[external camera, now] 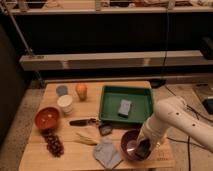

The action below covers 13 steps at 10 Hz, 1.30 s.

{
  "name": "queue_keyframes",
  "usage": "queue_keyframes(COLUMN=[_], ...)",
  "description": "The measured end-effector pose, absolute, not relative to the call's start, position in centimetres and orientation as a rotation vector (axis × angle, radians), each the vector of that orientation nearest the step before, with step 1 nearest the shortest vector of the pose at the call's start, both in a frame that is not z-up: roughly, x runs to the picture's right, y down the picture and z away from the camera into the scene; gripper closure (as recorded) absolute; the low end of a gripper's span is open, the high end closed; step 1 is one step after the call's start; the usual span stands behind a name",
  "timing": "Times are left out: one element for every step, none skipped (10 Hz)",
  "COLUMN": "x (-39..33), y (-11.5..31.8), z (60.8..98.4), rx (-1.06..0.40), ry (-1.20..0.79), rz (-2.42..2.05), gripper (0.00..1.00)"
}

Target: Wipe purple bowl with eraser

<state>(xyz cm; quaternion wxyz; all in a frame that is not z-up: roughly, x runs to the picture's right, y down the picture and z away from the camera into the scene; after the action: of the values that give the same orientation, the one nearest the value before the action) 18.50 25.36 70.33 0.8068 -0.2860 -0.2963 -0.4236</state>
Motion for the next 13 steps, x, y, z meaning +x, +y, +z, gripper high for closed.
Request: queue_keyframes(x=[18.1,17.1,16.2,15.4,14.2,13.0,11.5,10.5,10.2,10.3,10.8,11.7,12.7], y=[25.1,25.0,24.8,24.7,24.8,24.8,25.0,25.4,25.5,25.9,26.2,26.6,26.9], z=[70.5,70.8,70.9,71.1,71.1,71.1,71.1,70.7,70.3,69.5,68.8,68.0,67.4], rx=[-0.612,-0.616,-0.612,-0.608,-0.61,-0.609,-0.605,-0.604,-0.599,-0.594,-0.59,-0.585,-0.582], ry=[-0.635,-0.636,-0.641,-0.647,-0.656,-0.666,-0.682,-0.699,-0.708,-0.716,-0.719,-0.721,-0.719], rz=[-0.914,-0.923,-0.937,-0.949,-0.97,-0.991,-1.018,-1.043,-1.052,-1.059,-1.056,-1.047,-1.034], gripper=[0.9,0.9,0.9,0.9,0.9,0.9,0.9,0.9,0.9,0.9,0.9,0.9,0.9])
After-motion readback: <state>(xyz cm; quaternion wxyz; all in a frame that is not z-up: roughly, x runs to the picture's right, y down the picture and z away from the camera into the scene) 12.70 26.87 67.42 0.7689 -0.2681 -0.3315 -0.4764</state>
